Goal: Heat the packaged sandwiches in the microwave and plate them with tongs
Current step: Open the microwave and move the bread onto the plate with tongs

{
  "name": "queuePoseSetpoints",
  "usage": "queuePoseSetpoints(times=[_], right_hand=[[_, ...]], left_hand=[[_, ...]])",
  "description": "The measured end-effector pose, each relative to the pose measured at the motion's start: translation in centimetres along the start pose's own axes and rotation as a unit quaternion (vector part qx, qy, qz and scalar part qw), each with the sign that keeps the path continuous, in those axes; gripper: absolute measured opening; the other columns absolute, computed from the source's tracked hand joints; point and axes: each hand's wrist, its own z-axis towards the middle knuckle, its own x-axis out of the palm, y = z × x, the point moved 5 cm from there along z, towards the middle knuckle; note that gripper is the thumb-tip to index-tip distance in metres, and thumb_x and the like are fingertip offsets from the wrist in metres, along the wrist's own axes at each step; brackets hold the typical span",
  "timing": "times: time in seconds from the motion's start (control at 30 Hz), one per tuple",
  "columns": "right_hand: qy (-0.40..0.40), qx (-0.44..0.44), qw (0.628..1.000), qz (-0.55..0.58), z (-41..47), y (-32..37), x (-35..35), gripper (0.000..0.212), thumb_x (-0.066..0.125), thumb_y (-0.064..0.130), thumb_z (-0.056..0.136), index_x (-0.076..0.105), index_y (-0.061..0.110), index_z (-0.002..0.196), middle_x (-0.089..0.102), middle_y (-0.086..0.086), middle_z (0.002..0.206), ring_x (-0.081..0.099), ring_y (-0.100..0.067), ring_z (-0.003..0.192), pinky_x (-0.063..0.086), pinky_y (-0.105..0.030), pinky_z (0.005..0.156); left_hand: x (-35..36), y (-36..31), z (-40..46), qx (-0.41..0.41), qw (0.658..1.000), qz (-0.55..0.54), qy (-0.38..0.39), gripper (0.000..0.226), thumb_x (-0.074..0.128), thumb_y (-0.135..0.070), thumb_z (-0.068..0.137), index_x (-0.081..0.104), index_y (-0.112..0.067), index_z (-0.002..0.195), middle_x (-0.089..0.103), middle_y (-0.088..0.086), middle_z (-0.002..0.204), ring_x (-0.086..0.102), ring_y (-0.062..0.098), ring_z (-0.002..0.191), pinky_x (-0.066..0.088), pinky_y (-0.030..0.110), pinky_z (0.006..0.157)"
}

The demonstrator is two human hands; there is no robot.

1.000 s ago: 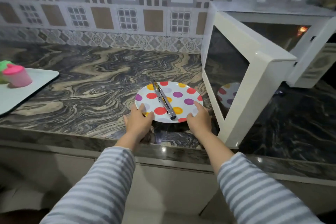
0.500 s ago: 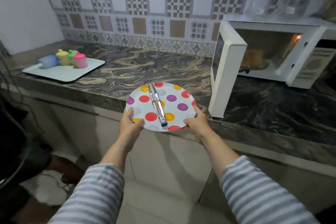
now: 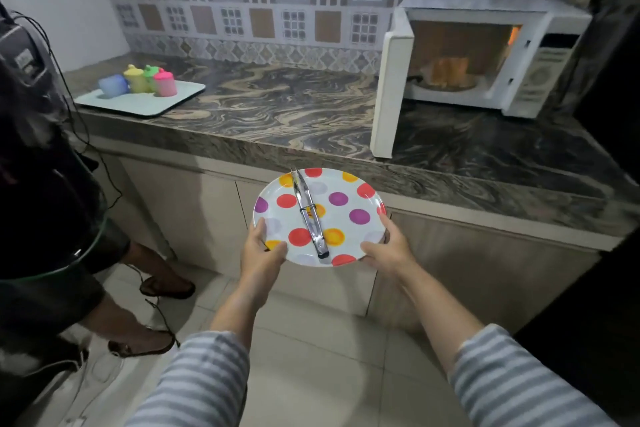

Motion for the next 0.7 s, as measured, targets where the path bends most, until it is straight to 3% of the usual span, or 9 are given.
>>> queuePoseSetpoints(times=[0.13, 0.23, 0.3, 0.37, 0.5, 0.7], right_hand=[[-0.056, -0.009, 0.998, 0.006, -2.4, -0.7, -3.1, 0.078, 0.05, -0.017, 0.084, 0.026, 0.017, 0.15, 0.053, -0.013, 0.132, 0.058, -0.031, 0.109, 0.058, -0.024, 0.055], [-0.095, -0.03, 0.995, -0.004, -3.9, -0.5, -5.8, 0.078, 0.052, -0.018, 0.083, 0.029, 0.015, 0.149, 0.054, -0.012, 0.131, 0.057, -0.026, 0.107, 0.057, -0.023, 0.057], [-0.121, -0.042, 0.992, -0.016, -4.6, -0.1, -8.0, 0.079, 0.054, -0.018, 0.082, 0.028, 0.014, 0.15, 0.052, -0.013, 0.136, 0.055, -0.023, 0.11, 0.054, -0.023, 0.064], [-0.148, -0.045, 0.988, -0.015, -5.0, 0.4, -10.5, 0.079, 0.055, -0.017, 0.082, 0.029, 0.016, 0.149, 0.053, -0.011, 0.134, 0.056, -0.024, 0.112, 0.055, -0.03, 0.073], [-0.198, -0.05, 0.979, -0.015, -4.5, 1.8, -16.1, 0.08, 0.058, -0.014, 0.082, 0.031, 0.02, 0.149, 0.055, -0.009, 0.132, 0.057, -0.029, 0.117, 0.053, -0.044, 0.092], [-0.24, -0.049, 0.969, -0.043, -1.0, 5.5, -24.4, 0.077, 0.06, -0.009, 0.084, 0.03, 0.022, 0.148, 0.055, -0.01, 0.131, 0.056, -0.027, 0.116, 0.055, -0.041, 0.089]], left_hand=[[2.5, 0.2, -1.7, -0.01, 0.999, -0.034, 0.033, 0.051, 0.054, -0.009, 0.069, 0.058, -0.029, 0.116, 0.06, -0.019, 0.112, 0.059, 0.01, 0.087, 0.05, 0.026, 0.073], [5.1, 0.3, -2.0, -0.029, 0.998, -0.043, 0.045, 0.064, 0.056, 0.005, 0.082, 0.041, -0.015, 0.141, 0.051, -0.014, 0.122, 0.058, 0.016, 0.099, 0.05, 0.027, 0.076], [7.4, 0.5, -2.1, -0.041, 0.996, -0.045, 0.062, 0.069, 0.055, 0.007, 0.084, 0.033, -0.013, 0.146, 0.046, -0.016, 0.127, 0.059, 0.022, 0.11, 0.051, 0.028, 0.078], [9.9, 0.6, -1.8, -0.046, 0.995, -0.039, 0.084, 0.071, 0.057, 0.005, 0.082, 0.035, -0.014, 0.146, 0.046, -0.013, 0.132, 0.06, 0.02, 0.105, 0.053, 0.029, 0.08], [16.3, -0.2, -0.4, -0.039, 0.99, -0.038, 0.128, 0.073, 0.06, 0.003, 0.081, 0.034, -0.016, 0.147, 0.047, -0.007, 0.139, 0.056, 0.021, 0.117, 0.049, 0.044, 0.098], [26.4, -1.9, 2.9, -0.045, 0.988, -0.034, 0.146, 0.071, 0.06, 0.0, 0.086, 0.029, -0.017, 0.148, 0.05, 0.0, 0.138, 0.057, 0.021, 0.116, 0.048, 0.043, 0.1]])
